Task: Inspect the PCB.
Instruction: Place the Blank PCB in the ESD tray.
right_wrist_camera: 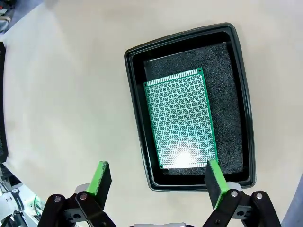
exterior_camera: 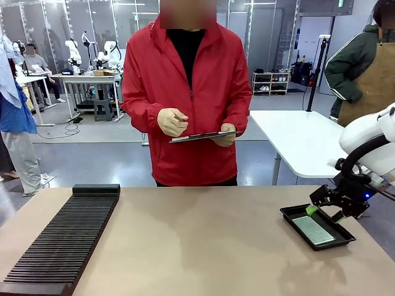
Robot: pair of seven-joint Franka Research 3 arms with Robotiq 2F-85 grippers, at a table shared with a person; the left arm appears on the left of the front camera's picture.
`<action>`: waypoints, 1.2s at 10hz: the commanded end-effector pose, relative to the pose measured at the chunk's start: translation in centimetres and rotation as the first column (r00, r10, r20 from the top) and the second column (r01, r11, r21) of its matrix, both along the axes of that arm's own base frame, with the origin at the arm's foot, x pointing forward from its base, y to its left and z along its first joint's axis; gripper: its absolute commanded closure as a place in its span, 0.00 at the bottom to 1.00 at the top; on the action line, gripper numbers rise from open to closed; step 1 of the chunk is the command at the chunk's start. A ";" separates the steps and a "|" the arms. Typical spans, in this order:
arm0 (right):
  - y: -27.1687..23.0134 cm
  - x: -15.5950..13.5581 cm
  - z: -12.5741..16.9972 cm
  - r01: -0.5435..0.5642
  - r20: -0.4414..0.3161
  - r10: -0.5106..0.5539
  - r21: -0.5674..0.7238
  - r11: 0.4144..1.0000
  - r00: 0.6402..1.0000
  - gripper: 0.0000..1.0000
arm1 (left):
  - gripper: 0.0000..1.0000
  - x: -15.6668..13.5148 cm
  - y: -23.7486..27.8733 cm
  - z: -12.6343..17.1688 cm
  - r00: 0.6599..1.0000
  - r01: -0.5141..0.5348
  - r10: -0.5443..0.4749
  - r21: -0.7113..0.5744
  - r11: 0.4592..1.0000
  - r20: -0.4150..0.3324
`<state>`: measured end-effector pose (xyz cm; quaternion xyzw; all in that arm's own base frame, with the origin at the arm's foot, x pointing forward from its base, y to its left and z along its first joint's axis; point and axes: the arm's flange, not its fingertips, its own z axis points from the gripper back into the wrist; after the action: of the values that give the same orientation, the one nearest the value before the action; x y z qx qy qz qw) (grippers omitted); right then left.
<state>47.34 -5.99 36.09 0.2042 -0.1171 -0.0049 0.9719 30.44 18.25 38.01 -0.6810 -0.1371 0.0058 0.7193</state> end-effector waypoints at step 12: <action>-11.6 -19.6 6.3 -0.086 -0.059 0.217 0.794 0.602 0.974 0.00 | 0.00 0.0 0.1 0.2 1.000 -0.001 0.001 0.001 1.000 -0.005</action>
<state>27.98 -16.32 43.81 0.5873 -0.0176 0.0080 0.8092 30.44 18.27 37.99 -0.6810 -0.1370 0.0060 0.7194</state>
